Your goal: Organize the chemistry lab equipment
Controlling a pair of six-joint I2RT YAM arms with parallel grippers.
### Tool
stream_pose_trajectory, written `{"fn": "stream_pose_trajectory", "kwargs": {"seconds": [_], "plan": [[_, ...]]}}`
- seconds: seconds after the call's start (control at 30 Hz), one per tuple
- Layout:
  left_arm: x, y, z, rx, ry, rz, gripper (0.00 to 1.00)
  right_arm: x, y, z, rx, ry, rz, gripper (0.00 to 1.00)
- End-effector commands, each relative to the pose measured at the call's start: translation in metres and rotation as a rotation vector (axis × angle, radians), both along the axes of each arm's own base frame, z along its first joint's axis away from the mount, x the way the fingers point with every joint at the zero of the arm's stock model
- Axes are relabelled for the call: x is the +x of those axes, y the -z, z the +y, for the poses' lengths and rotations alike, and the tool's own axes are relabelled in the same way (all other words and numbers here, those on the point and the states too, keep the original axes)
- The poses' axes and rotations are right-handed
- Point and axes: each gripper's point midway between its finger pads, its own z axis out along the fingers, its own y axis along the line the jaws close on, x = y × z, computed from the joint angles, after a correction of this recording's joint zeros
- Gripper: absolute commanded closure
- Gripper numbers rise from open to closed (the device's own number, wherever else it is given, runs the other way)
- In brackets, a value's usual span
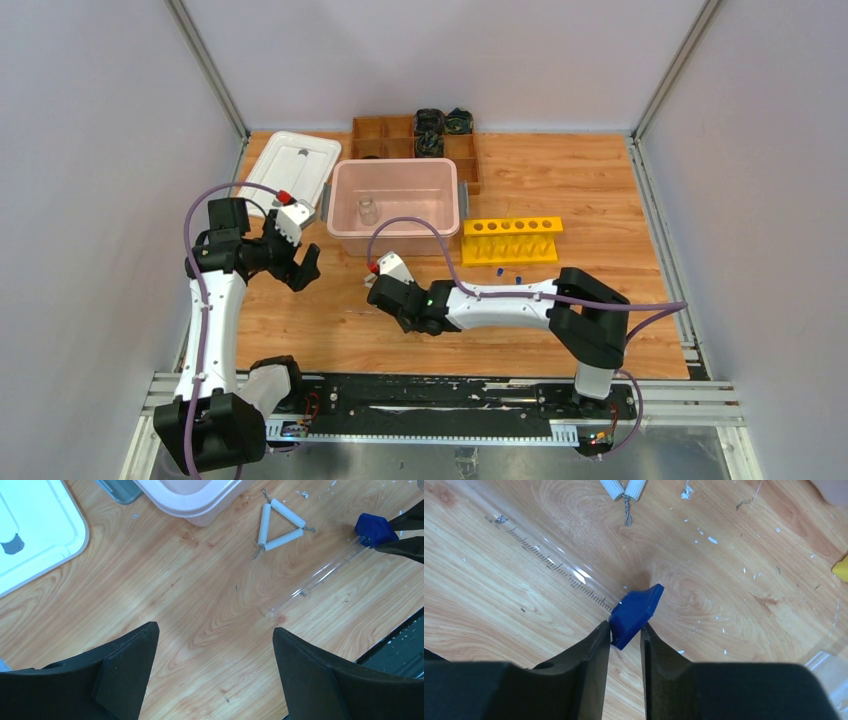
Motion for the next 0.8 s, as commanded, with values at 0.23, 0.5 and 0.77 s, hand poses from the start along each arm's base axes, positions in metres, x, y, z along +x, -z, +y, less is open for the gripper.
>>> {"fn": "stream_pose_trajectory", "kwargs": {"seconds": [0.23, 0.5, 0.77], "plan": [[0.004, -0.012, 0.001, 0.001, -0.007, -0.034, 0.1, 0.002, -0.018, -0.003, 0.011, 0.011, -0.053, 1.0], [0.008, -0.016, 0.003, -0.002, -0.029, -0.028, 0.1, 0.005, -0.097, 0.009, 0.166, -0.089, -0.053, 1.0], [0.02, -0.032, 0.011, 0.025, -0.054, -0.059, 0.1, 0.04, -0.198, -0.007, 0.29, -0.085, -0.092, 1.0]]}}
